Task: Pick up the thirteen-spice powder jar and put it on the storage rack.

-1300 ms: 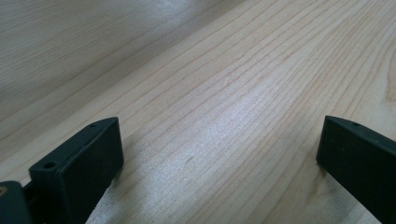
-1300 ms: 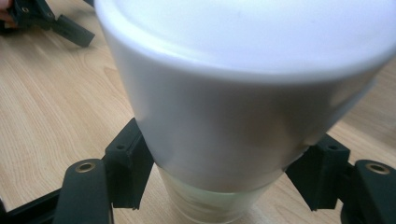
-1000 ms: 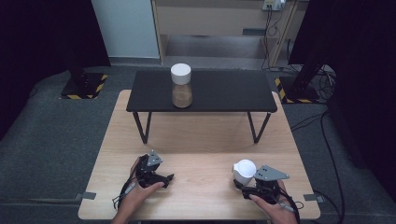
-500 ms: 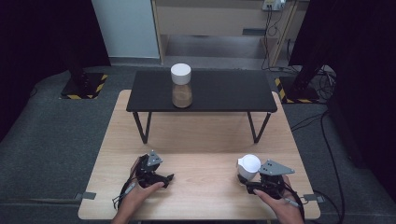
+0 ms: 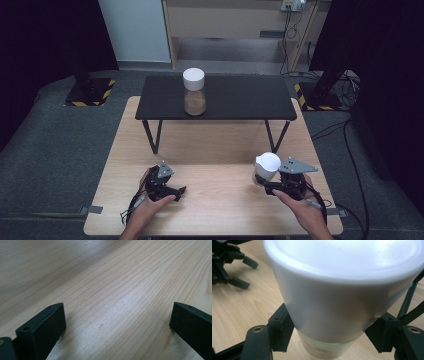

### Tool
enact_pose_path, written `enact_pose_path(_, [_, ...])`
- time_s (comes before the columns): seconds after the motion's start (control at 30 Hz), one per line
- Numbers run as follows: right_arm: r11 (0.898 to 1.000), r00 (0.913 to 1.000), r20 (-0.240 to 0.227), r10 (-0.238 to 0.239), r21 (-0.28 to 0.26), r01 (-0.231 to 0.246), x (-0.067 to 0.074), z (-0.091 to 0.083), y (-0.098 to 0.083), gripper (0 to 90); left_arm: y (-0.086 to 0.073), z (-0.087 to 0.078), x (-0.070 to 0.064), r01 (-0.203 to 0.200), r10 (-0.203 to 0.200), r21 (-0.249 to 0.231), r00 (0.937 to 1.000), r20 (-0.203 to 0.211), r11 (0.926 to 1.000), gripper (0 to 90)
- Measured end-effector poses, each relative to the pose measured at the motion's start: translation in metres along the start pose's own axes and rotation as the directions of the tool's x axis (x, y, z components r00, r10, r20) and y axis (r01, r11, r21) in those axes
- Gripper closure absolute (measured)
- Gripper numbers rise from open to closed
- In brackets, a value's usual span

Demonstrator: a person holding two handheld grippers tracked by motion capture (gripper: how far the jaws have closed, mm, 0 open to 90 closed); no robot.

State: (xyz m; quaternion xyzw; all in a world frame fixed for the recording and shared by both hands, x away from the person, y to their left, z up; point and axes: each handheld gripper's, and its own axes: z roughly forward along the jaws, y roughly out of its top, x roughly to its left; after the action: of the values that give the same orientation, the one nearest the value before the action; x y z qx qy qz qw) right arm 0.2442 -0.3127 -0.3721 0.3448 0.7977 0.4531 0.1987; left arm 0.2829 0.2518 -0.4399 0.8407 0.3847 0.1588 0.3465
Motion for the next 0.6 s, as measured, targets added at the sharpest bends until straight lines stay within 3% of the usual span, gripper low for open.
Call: enact_pose_path(0.6, [1.000, 0.9999, -0.015, 0.000, -0.001, 0.000, -0.007, 0.004, 0.041, 31.5, 0.000, 0.000, 0.000, 0.000, 0.000, 0.000, 1.0000, 0.000, 1.0000, 0.0])
